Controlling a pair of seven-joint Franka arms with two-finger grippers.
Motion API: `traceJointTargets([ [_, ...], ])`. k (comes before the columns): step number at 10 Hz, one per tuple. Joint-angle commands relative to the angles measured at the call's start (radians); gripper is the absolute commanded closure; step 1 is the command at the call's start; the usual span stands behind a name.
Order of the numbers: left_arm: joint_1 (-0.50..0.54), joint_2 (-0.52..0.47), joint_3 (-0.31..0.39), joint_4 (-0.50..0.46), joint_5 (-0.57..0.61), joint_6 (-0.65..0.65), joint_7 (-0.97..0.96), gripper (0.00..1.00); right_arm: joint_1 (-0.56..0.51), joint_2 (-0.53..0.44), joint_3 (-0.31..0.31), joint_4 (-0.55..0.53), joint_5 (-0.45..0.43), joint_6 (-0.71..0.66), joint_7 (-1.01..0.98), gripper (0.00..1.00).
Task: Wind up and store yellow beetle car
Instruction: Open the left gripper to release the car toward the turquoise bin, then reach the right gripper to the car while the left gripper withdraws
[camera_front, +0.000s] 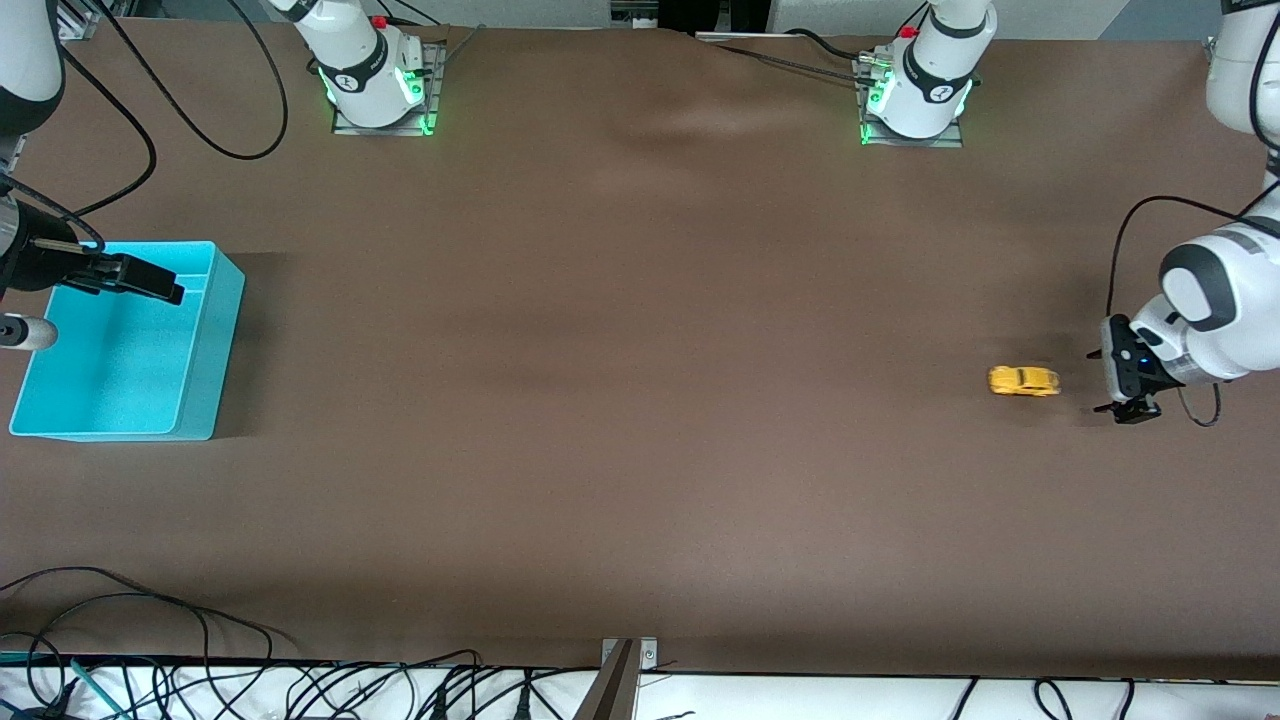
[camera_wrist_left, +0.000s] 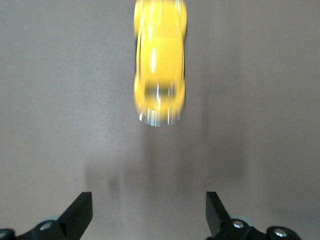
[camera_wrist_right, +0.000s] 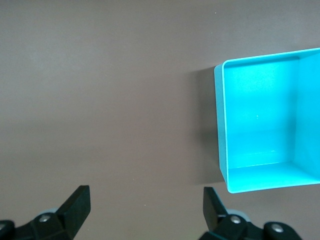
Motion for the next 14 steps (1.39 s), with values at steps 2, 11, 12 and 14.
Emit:
traceJointTargets([
  [2,0.007,-0.075,-0.001,0.11,0.016,-0.285,-0.122,0.0,-0.006,0.003,0.003,0.004,-0.001,0.007,-0.023,0.0],
  [11,-0.155,-0.149,-0.019,0.427,0.018,-0.695,-0.768,0.0,-0.008,0.005,0.001,0.003,-0.006,0.006,-0.035,0.0],
  [12,-0.202,-0.152,-0.021,0.449,0.016,-0.713,-0.85,0.0,-0.011,0.008,0.0,0.001,-0.007,0.004,-0.081,0.0],
  [14,-0.243,-0.2,-0.066,0.454,0.002,-0.741,-1.095,0.0,-0.024,0.01,0.001,0.0,-0.012,-0.01,-0.188,0.0],
])
